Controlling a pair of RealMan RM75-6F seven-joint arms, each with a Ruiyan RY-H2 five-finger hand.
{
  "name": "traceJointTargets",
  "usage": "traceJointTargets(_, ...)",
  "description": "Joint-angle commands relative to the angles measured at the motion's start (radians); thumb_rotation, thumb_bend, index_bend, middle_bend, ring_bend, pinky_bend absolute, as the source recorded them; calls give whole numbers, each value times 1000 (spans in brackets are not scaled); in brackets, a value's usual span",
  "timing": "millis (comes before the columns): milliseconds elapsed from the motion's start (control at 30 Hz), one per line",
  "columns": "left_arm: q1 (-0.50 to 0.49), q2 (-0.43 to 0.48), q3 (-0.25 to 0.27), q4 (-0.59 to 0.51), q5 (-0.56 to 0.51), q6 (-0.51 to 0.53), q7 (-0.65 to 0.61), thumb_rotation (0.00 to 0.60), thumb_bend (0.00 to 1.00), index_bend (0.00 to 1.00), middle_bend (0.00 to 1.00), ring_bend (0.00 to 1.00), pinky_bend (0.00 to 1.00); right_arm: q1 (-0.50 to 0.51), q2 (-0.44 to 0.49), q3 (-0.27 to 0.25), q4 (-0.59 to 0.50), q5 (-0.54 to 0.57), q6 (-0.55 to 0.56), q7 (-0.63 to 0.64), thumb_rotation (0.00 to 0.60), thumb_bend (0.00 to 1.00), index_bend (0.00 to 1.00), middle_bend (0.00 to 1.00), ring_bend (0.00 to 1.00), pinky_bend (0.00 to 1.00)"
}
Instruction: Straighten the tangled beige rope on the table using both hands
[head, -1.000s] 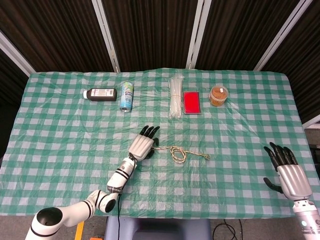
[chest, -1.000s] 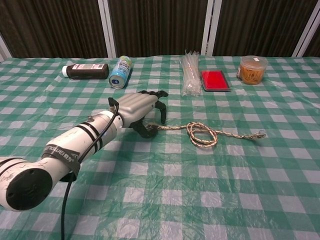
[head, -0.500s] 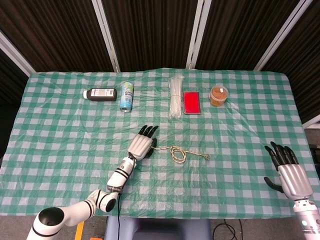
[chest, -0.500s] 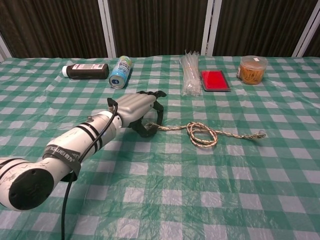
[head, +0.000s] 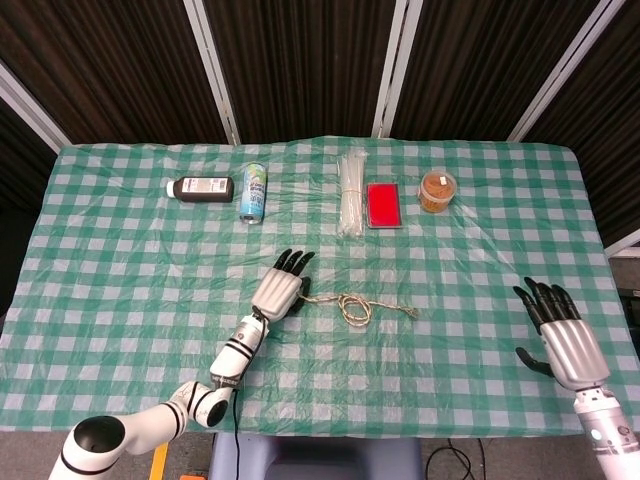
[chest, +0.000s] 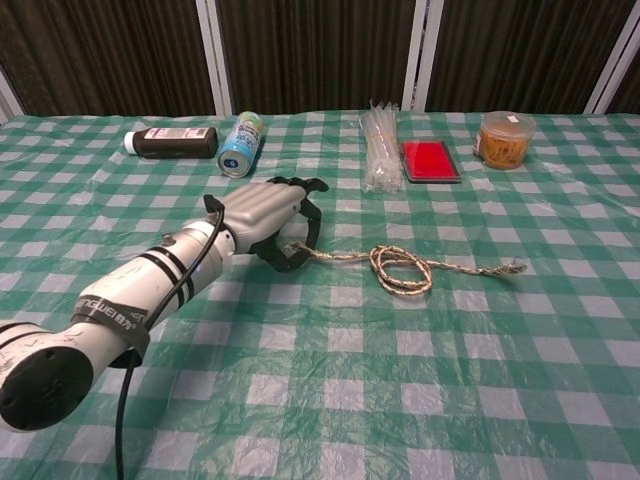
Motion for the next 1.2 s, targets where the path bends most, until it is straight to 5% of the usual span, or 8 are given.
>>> traceJointTargets(33, 24, 26, 16, -43, 5, 21, 7, 600, 570, 617, 44, 0, 18, 62, -23, 34, -4, -5, -55, -37, 600, 323, 191, 0, 0, 0)
traceJointTargets(233, 58, 72, 28, -133, -3, 43, 45, 600, 565, 622, 45, 0, 18, 175, -77, 57, 7, -29, -171, -83, 600, 323, 303, 0, 0, 0)
traceJointTargets(667, 88, 112, 23, -227, -41, 64, 131, 600, 563, 621, 46, 0, 18, 384, -279, 148, 95, 145, -415, -338, 600, 337, 414, 0, 0, 0)
traceJointTargets(1200, 94, 134, 21, -235, -51, 62, 131, 600, 563, 621, 46, 0, 18, 474, -432, 161, 233, 289, -470, -483, 600, 358, 482, 0, 0, 0)
